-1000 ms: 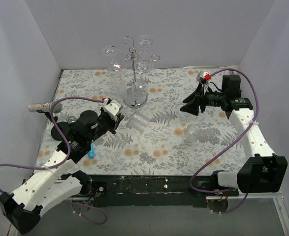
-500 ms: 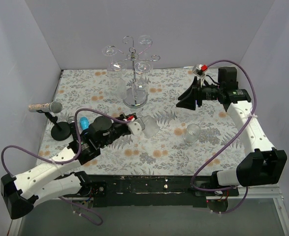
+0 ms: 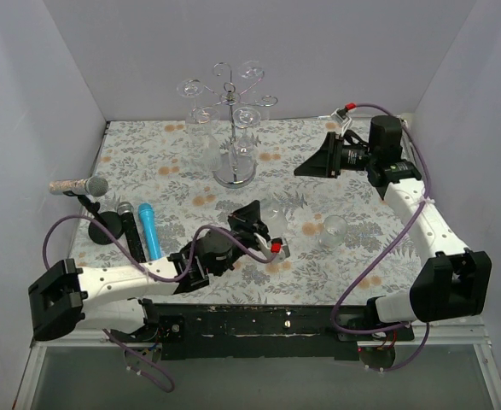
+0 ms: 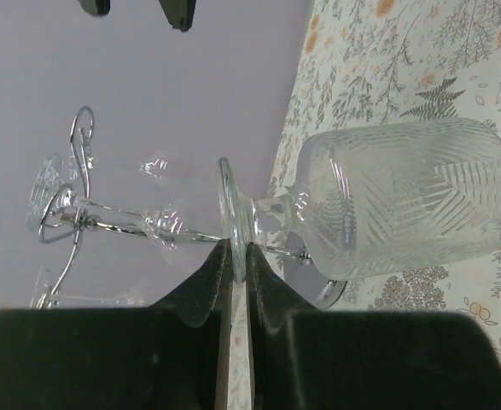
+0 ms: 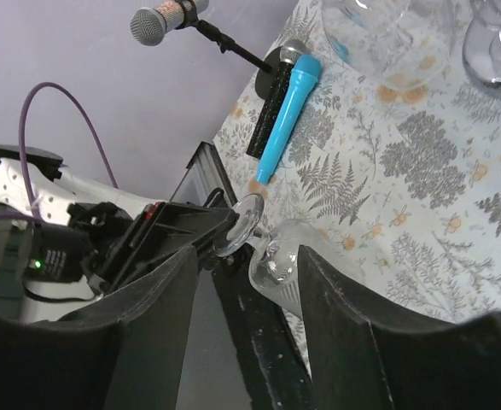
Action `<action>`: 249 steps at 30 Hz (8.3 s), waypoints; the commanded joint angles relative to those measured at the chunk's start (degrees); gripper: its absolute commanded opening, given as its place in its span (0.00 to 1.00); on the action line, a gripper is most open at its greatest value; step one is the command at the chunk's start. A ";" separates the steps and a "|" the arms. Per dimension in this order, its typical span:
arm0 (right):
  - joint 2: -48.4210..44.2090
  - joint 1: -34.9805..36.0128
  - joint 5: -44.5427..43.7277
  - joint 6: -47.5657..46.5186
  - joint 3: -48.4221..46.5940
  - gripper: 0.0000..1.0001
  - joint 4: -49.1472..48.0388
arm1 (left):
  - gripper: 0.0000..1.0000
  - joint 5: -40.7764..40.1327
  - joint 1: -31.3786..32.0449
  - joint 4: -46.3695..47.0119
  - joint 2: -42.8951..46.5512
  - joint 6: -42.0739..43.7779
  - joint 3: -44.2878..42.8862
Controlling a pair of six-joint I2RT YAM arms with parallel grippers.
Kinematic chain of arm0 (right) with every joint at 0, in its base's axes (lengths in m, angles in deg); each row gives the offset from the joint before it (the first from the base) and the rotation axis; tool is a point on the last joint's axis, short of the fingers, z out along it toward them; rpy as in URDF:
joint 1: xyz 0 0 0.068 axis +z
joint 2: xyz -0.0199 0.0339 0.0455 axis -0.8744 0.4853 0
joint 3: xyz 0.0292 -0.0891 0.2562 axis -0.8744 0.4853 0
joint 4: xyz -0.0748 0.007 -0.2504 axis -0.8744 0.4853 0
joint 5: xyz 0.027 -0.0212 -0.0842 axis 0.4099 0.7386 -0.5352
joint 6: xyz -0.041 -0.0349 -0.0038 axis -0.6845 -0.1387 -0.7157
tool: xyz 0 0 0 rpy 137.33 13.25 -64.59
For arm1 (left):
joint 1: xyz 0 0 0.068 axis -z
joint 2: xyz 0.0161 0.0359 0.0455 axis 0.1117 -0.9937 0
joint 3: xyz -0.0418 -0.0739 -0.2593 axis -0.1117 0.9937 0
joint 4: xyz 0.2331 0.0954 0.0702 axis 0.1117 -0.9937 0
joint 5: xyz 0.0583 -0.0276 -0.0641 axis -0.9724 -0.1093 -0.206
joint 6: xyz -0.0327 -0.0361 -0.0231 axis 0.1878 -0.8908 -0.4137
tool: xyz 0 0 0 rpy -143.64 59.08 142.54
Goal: Place the wine glass upside down on the wine glass rack
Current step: Turn the wine glass upside down at the wine rack.
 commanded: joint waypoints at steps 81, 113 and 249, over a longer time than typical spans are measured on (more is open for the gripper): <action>14.70 -7.78 -8.22 38.83 -10.80 0.01 -30.66 | 0.98 -12.39 4.64 -23.21 19.62 -73.20 -13.60; 32.99 -1.54 -20.71 52.90 -37.88 0.01 -28.13 | 0.98 -24.00 4.55 -26.72 27.11 -81.04 -11.74; 26.40 5.23 -25.02 46.48 -36.22 0.01 -10.53 | 0.98 -23.38 4.47 -25.67 27.28 -85.08 -8.05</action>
